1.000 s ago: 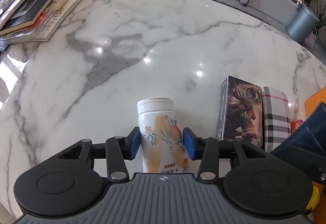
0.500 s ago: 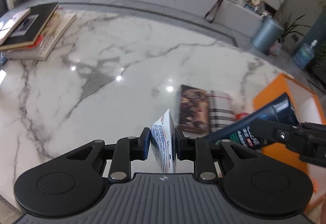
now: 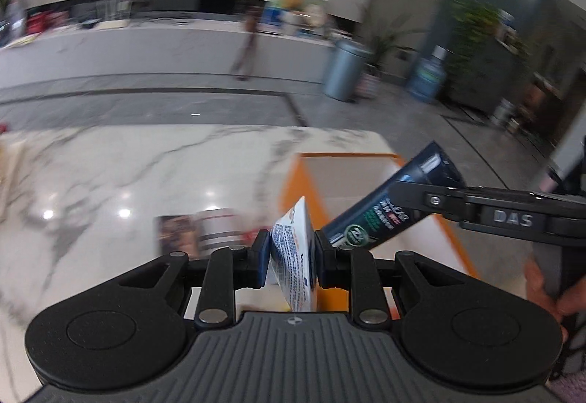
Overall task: Organize rigid objects
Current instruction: 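Lift the lotion tube and shampoo bottle and carry both over the orange box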
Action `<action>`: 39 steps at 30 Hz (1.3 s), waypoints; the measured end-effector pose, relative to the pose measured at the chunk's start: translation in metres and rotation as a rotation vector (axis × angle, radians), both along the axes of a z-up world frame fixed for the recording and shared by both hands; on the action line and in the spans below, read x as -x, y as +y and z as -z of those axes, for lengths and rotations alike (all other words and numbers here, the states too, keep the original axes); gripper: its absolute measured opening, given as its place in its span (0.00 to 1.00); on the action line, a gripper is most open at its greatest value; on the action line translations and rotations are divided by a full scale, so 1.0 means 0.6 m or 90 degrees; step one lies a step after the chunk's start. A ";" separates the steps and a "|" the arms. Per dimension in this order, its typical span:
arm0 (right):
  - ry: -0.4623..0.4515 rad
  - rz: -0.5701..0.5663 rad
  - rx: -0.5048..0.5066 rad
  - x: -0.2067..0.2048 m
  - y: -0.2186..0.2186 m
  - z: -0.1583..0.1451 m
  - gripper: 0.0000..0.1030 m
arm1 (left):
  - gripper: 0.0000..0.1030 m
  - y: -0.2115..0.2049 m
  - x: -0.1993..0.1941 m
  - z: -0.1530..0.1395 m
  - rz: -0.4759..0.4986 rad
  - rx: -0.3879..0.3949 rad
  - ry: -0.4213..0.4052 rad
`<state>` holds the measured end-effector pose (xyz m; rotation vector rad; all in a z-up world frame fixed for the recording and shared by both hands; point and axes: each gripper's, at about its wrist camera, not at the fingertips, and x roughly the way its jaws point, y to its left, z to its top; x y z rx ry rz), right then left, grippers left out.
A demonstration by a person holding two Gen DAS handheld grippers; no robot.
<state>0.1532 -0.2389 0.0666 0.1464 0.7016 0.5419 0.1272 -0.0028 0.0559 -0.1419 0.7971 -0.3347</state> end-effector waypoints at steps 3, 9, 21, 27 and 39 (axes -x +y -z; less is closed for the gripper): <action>0.005 0.051 0.014 0.006 -0.059 0.004 0.33 | 0.27 -0.075 -0.014 -0.007 0.079 -0.026 -0.007; 0.045 0.123 0.022 -0.004 -0.141 0.055 0.33 | 0.27 -0.205 -0.069 0.038 0.216 -0.086 0.039; 0.126 0.114 0.048 -0.046 -0.154 0.172 0.33 | 0.27 -0.330 -0.175 0.191 0.393 -0.297 0.201; 0.147 0.116 0.030 -0.049 -0.176 0.191 0.33 | 0.27 -0.348 -0.189 0.239 0.460 -0.368 0.251; 0.179 0.107 0.016 -0.048 -0.162 0.211 0.33 | 0.32 -0.348 -0.192 0.283 0.454 -0.416 0.302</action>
